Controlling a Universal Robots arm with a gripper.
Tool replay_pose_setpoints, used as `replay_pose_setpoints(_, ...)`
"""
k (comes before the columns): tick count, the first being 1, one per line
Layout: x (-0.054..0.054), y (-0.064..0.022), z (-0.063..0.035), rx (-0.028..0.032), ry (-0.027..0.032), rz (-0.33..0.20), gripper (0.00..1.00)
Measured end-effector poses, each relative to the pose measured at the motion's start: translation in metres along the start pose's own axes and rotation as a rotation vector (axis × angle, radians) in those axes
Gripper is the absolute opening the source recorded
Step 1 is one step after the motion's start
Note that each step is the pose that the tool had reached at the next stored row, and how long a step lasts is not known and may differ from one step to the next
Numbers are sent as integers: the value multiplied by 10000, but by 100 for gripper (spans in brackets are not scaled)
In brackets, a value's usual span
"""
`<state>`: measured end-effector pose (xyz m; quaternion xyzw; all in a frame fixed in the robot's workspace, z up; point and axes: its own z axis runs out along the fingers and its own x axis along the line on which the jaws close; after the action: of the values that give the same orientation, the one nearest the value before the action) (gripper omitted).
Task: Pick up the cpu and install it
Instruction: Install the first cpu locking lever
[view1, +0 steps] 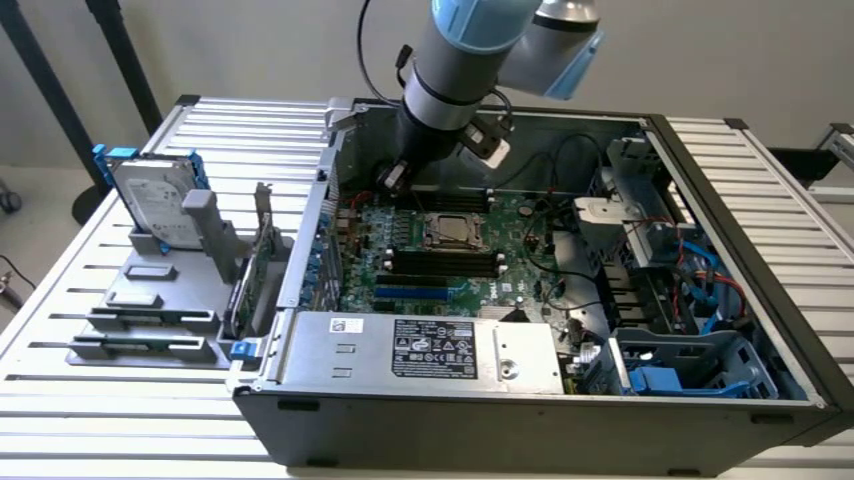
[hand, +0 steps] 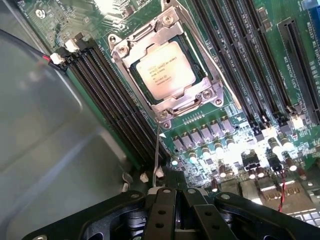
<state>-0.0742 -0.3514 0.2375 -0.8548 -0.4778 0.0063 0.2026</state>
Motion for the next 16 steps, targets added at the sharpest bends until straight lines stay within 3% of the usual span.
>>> replay_pose_setpoints(8, -25, -46, -4, 9, 228, 307, 11)
replay_pose_setpoints(16, -53, -89, 7, -121, 477, 943, 11)
